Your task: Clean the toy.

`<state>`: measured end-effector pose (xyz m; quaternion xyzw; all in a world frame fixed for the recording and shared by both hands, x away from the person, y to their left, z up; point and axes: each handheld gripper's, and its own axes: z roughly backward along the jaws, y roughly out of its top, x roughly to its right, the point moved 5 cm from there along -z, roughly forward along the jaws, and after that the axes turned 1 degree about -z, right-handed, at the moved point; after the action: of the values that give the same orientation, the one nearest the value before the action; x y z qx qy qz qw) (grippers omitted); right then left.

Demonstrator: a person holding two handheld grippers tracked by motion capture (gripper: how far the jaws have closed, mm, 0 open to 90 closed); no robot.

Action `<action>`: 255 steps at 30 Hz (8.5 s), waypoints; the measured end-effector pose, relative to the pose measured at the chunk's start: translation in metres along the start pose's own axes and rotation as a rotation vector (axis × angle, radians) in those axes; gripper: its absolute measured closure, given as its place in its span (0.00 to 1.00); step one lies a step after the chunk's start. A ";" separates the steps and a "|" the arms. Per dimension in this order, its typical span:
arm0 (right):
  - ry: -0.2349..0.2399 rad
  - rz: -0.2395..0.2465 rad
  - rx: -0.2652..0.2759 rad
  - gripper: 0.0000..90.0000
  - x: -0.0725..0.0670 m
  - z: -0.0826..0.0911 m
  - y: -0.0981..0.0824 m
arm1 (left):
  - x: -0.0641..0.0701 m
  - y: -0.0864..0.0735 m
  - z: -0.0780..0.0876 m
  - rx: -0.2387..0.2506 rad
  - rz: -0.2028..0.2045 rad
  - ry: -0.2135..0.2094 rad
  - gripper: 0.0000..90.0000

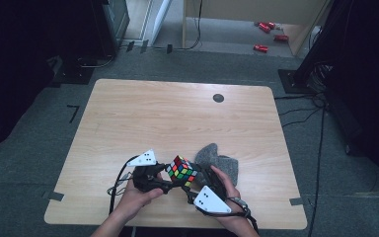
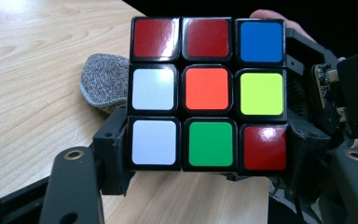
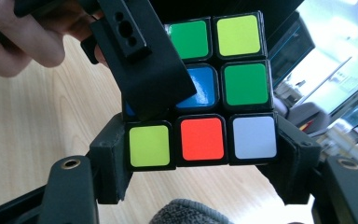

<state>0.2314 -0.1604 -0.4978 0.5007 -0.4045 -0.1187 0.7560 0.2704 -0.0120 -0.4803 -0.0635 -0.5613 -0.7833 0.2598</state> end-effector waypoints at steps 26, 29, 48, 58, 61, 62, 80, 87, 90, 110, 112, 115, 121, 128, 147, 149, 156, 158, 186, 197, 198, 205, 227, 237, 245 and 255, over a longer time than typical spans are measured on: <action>-0.070 -0.405 -0.057 0.38 0.036 0.017 0.007 | -0.008 -0.006 0.001 0.109 -0.272 0.251 0.28; -0.050 -0.451 -0.053 0.38 0.033 0.017 0.014 | -0.006 -0.007 0.000 0.108 -0.336 0.299 0.28; 0.112 -0.692 -0.128 0.38 0.016 0.012 0.025 | 0.022 -0.010 -0.010 0.118 -0.624 0.421 0.24; 0.151 -0.808 -0.177 0.38 0.016 0.010 0.020 | 0.024 -0.014 -0.013 0.115 -0.682 0.431 0.29; 0.167 -0.840 -0.192 0.38 0.016 0.009 0.017 | 0.024 -0.017 -0.014 0.090 -0.705 0.450 0.33; 0.171 -0.844 -0.197 0.38 0.016 0.008 0.015 | 0.024 -0.018 -0.015 0.075 -0.708 0.457 0.34; -0.106 -0.595 -0.223 0.27 0.043 0.012 -0.016 | -0.012 -0.008 0.012 0.105 -0.422 0.466 0.38; -0.108 -0.553 -0.399 0.32 0.040 0.003 -0.065 | -0.013 -0.007 0.014 0.110 -0.401 0.443 0.38; -0.106 -0.511 -0.430 0.34 0.038 0.002 -0.074 | -0.012 -0.007 0.013 0.104 -0.403 0.439 0.38; -0.062 -0.632 -0.432 0.89 0.045 0.011 -0.066 | -0.009 -0.009 0.009 0.083 -0.385 0.389 0.38; -0.059 -0.667 -0.333 0.89 0.050 0.016 -0.050 | -0.008 -0.011 0.007 0.066 -0.394 0.382 0.38; -0.051 -0.697 -0.131 0.89 0.059 0.029 -0.013 | -0.006 -0.013 0.002 0.044 -0.406 0.368 0.38; 0.029 -0.632 0.139 0.89 0.051 0.045 0.048 | 0.005 -0.019 -0.010 0.002 -0.446 0.334 0.38; 0.090 -0.638 0.067 0.88 0.029 0.028 0.036 | 0.020 -0.013 -0.009 0.057 -0.457 0.271 0.38; 0.010 -0.683 0.030 0.86 0.039 0.027 0.024 | 0.026 -0.012 -0.004 0.085 -0.504 0.245 0.39; -0.012 -0.700 -0.002 0.86 0.043 0.026 0.013 | 0.026 -0.012 -0.004 0.086 -0.503 0.245 0.39; 0.033 -0.659 0.038 0.85 0.035 0.027 0.030 | 0.024 -0.014 -0.007 0.071 -0.503 0.253 0.39; 0.028 -0.641 0.043 0.84 0.032 0.027 0.035 | 0.024 -0.013 -0.005 0.078 -0.501 0.251 0.39; -0.054 -0.764 -0.022 0.85 0.049 0.025 0.003 | 0.029 -0.005 0.004 0.180 -0.443 0.160 0.39; 0.081 -0.913 -0.020 0.84 0.032 0.014 -0.001 | 0.026 0.002 0.014 0.250 -0.376 0.133 0.39; 0.107 -0.929 -0.026 0.84 0.029 0.013 -0.003 | 0.025 0.003 0.015 0.255 -0.367 0.133 0.39; 0.121 -0.928 -0.027 0.83 0.029 0.011 -0.004 | 0.025 0.002 0.015 0.244 -0.375 0.135 0.39; -0.369 -0.666 -0.218 0.78 0.091 0.040 -0.044 | 0.002 0.006 0.024 0.232 -0.279 0.224 0.39; -0.363 -0.536 -0.169 0.38 0.094 0.036 -0.050 | -0.002 0.006 0.024 0.219 -0.235 0.227 0.38; -0.159 -0.427 -0.011 0.31 0.063 0.023 -0.017 | -0.005 0.008 0.027 0.216 -0.167 0.203 0.39; 0.001 -0.239 0.092 0.29 0.019 0.005 -0.002 | 0.000 0.008 0.022 0.157 -0.092 0.151 0.39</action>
<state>0.2403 -0.1753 -0.4895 0.5794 -0.3465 -0.1890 0.7131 0.2700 0.0060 -0.4655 0.0421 -0.6020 -0.7506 0.2692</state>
